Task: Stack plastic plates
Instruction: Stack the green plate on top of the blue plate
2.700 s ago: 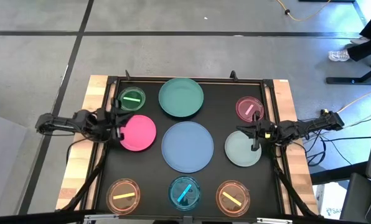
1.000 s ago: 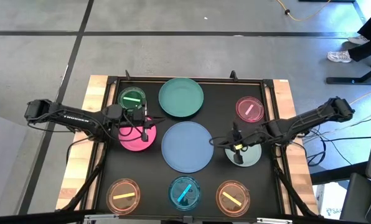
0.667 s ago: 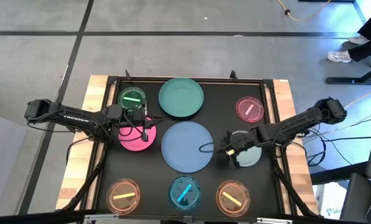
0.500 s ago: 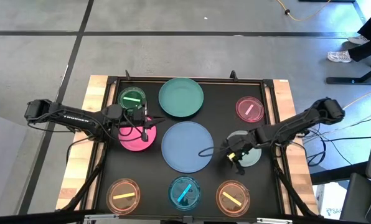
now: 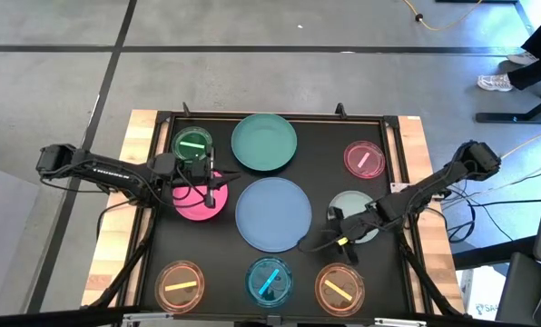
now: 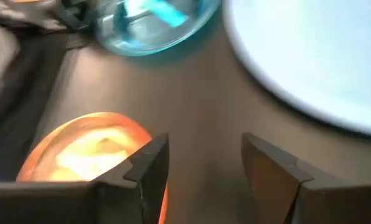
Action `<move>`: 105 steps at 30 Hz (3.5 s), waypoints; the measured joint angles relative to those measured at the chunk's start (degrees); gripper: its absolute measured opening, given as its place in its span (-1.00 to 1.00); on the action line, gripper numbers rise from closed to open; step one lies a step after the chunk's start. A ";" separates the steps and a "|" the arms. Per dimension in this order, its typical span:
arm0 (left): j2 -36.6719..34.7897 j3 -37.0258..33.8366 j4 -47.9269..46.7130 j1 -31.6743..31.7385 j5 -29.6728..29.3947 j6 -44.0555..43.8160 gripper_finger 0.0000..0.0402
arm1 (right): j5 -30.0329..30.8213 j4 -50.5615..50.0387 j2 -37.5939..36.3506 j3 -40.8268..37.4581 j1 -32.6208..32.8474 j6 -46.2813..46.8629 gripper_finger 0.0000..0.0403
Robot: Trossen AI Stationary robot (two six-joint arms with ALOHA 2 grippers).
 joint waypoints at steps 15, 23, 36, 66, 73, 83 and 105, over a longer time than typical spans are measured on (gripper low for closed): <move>6.88 1.19 -0.46 0.58 -4.79 0.01 -0.60 | 26.15 8.87 0.00 0.00 -0.09 -13.56 -0.04; 13.44 7.88 -11.60 2.33 -11.03 -1.41 -0.27 | 30.05 10.82 0.21 0.00 -2.03 -14.75 -0.04; 32.27 20.81 -28.84 9.02 -11.03 -0.44 -0.32 | 30.04 15.84 10.54 -0.04 -6.49 -17.29 -0.04; 25.90 24.35 -43.83 6.63 -10.76 -0.42 -0.38 | 4.83 23.57 25.34 11.02 -40.43 -44.14 -0.04; 26.03 23.89 -43.62 6.97 -10.90 -0.42 -0.38 | 4.32 23.57 33.68 17.92 -42.08 -45.58 -0.04; 26.05 23.85 -42.98 6.84 -10.76 -0.48 -0.38 | 7.56 21.61 35.67 19.80 -41.99 -46.34 -0.27; 16.97 23.89 -45.33 3.01 -12.74 -2.87 -0.38 | 12.47 10.20 23.22 19.80 -30.35 -47.59 -0.96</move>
